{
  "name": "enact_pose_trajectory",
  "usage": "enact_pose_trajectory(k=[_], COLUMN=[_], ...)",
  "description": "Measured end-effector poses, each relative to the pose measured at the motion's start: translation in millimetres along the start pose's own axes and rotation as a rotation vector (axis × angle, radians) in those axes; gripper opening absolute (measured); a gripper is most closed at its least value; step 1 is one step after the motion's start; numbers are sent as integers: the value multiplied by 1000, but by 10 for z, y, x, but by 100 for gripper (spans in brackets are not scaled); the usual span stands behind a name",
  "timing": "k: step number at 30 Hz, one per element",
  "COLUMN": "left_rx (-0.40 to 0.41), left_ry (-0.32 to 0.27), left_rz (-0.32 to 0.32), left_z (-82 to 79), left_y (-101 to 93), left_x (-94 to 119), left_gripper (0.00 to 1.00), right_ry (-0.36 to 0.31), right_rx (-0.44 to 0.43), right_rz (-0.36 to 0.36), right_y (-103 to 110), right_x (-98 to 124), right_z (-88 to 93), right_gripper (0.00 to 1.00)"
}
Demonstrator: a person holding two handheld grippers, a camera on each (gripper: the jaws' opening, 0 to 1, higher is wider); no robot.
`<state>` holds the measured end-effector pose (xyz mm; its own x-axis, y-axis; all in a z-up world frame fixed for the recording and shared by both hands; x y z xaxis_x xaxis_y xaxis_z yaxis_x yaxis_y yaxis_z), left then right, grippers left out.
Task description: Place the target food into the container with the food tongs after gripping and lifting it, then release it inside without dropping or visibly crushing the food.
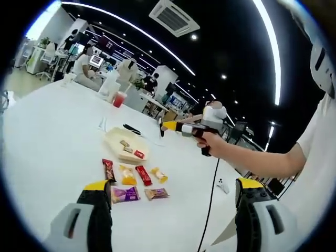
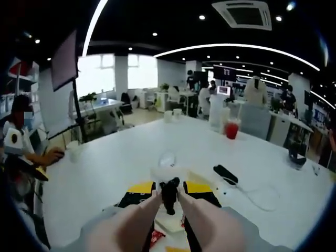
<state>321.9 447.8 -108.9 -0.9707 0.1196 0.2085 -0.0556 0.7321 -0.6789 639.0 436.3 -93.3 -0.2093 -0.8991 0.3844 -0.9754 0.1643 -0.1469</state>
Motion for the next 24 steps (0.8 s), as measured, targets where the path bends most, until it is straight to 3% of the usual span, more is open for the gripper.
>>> enact_pose_trajectory(k=[14,24], left_rx=[-10,-9], left_ry=[-26,-52], left_rz=[-31,-59], left_z=[-16,-40], left_y=[19,43], left_x=[141,264], left_gripper=[99,99], right_ry=[-55,-43], right_rx=[7,3], right_rz=[9,34], right_y=[-127,-269], right_x=[-157,-325], right_z=[-352,-365], right_gripper=[20,20])
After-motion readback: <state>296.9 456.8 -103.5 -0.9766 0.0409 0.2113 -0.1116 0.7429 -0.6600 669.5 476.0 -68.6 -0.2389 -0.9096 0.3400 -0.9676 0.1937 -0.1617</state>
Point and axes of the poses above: the point that each gripper's makers call its tool centre point, and the gripper's own axes: x roughly backward along the fingers, y roughly to its left, z roughly out of its underside, the point moved 5 cm from there along x, roughly backward along the fingers, and after that the axes turned 8 degrees about x, right-handed, at the moved point
